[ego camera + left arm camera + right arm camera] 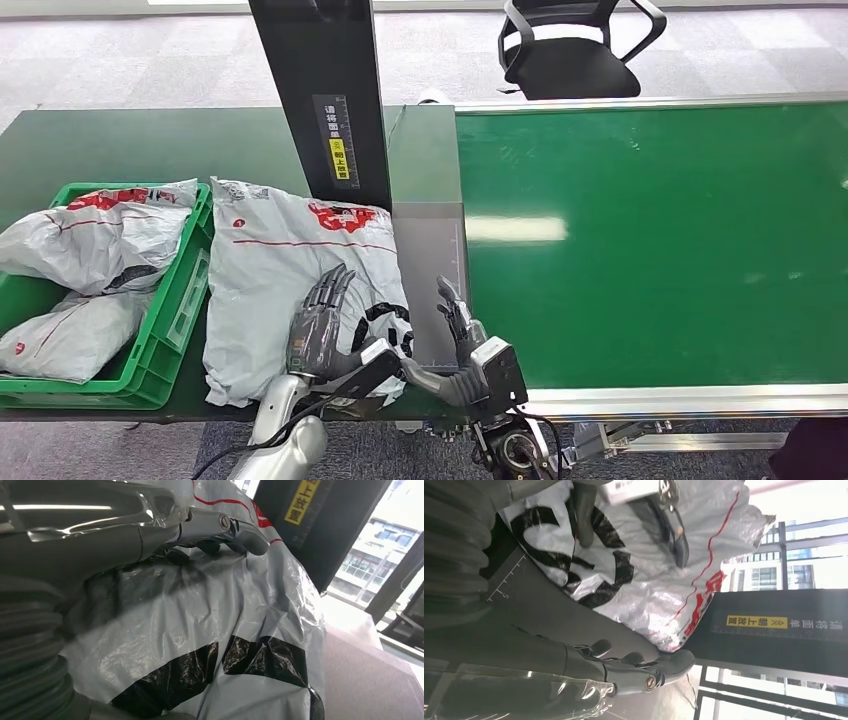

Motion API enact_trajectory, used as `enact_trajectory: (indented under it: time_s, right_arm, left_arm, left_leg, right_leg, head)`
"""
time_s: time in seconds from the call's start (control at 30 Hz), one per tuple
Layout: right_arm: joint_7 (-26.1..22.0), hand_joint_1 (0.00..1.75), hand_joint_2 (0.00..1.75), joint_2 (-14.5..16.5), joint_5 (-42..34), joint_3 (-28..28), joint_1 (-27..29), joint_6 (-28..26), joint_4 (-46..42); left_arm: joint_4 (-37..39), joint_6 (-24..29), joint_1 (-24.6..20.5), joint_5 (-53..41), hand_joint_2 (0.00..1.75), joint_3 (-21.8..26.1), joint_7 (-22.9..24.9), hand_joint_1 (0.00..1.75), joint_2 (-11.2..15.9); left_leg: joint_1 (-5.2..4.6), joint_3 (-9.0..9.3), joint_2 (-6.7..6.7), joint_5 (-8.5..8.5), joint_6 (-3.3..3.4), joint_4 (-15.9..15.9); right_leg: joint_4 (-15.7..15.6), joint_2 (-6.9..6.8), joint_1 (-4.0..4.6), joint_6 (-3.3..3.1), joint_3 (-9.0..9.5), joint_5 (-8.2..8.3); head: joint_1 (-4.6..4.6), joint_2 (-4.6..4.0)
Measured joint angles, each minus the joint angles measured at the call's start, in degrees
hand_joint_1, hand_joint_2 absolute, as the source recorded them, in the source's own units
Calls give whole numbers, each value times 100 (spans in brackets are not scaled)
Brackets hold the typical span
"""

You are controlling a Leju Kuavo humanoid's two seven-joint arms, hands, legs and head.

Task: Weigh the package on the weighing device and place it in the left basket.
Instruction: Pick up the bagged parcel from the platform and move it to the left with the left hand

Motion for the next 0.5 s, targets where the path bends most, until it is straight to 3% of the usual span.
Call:
enact_trajectory:
  time_s: [0.17, 0.23, 0.37, 0.5]
  right_arm:
    - [-5, 0, 175, -3, -17, -1, -139, 78, 97]
    - [-6, 0, 175, -3, -20, -1, -183, 81, 133]
    - [-7, 0, 175, -4, -22, -3, -214, 80, 179]
    - [-7, 0, 175, -6, -17, -4, -204, 69, 187]
  left_arm:
    - [627, -136, -447, -13, 175, -58, 91, 0, 92]
    - [773, -154, -539, -5, 175, -63, 94, 11, 111]
    - [923, -78, -597, 9, 175, -73, 71, 154, 134]
    - [940, 197, -522, 48, 175, -79, -6, 173, 158]
  left_leg:
    - [0, 20, -10, 1, 0, -2]
    - [0, 38, -11, 1, 0, -2]
    - [0, 60, -11, 2, -2, -3]
    - [1, 65, -11, 8, -4, -3]
  right_leg:
    - [-2, -14, 0, -1, 34, -4]
    - [-2, -18, -1, -1, 56, -5]
    - [-3, -18, 0, -1, 77, -6]
    - [-2, -18, 1, -2, 75, -3]
  head:
    - [2, 0]
    - [2, 0]
    - [1, 0]
    - [1, 0]
